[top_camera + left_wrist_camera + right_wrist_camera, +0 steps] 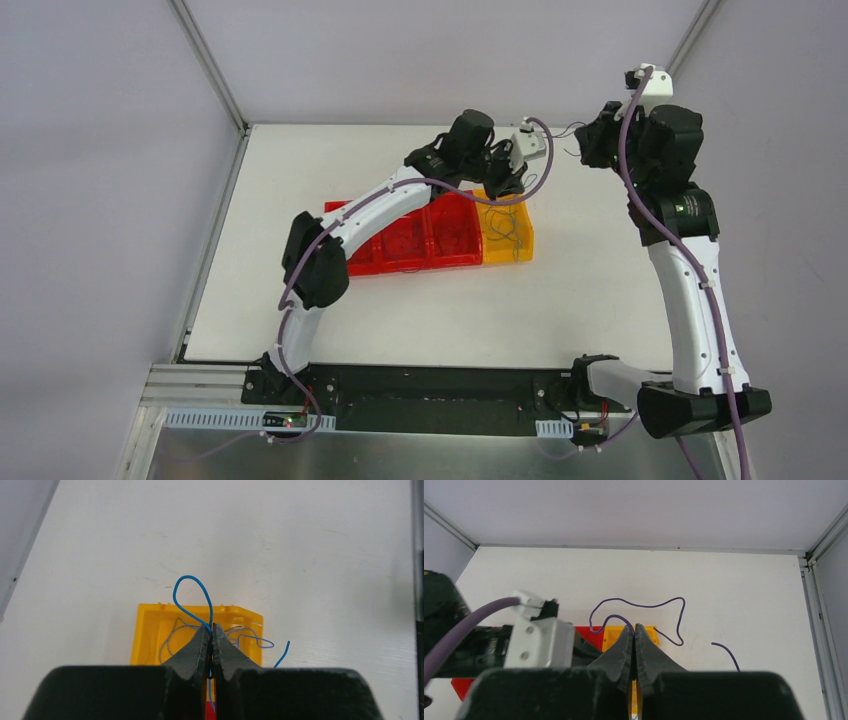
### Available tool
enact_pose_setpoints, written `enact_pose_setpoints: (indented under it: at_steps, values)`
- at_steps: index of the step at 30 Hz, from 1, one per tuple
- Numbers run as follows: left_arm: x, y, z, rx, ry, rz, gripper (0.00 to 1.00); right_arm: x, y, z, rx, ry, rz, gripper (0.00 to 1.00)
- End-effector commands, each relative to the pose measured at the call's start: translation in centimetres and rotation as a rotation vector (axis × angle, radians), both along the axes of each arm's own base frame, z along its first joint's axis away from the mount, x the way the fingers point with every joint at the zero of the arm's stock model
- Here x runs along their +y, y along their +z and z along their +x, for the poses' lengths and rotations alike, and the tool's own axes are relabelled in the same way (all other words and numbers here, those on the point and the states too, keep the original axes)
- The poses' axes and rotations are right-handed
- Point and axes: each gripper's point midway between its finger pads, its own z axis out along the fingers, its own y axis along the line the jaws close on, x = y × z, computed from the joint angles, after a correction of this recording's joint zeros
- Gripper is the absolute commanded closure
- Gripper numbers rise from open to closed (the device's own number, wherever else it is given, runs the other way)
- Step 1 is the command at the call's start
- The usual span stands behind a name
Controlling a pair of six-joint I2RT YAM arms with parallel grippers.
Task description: Untangle the cables
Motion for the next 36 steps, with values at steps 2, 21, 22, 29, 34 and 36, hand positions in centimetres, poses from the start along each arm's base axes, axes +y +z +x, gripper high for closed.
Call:
enact_pose_setpoints:
  at_steps: [2,21,22,29,34,36]
  values:
    - [-1.8,2.7,4.4,-0.094,0.083,-0.087,1.00,-0.5,3.3,0.5,-0.090,-0.007,0.043,1.00]
    - [-1.3,-1.2,6.3,-0.106,0.162,-0.037,0.43,-1.1,2.5,0.3,-0.066,0.066,0.064,1.00]
    - [-0.8,0.3,5.6,-0.111,0.155,-0.054,0.37,-0.7,2.5,0.2,-0.064,0.085,0.072,1.00]
    - [5.5,5.6,-0.8,-0.023,0.141,-0.096,0.14,2.0,2.8,-0.7,-0.040,0.234,0.131,1.00]
    - [13.7,5.1,-5.0,0.104,0.139,-0.073,0.01,5.7,1.6,-2.5,0.027,0.382,0.136,1.00]
    - [17.3,5.1,-4.4,0.161,0.230,-0.085,0.01,7.8,0.8,-3.5,0.059,0.454,0.127,1.00]
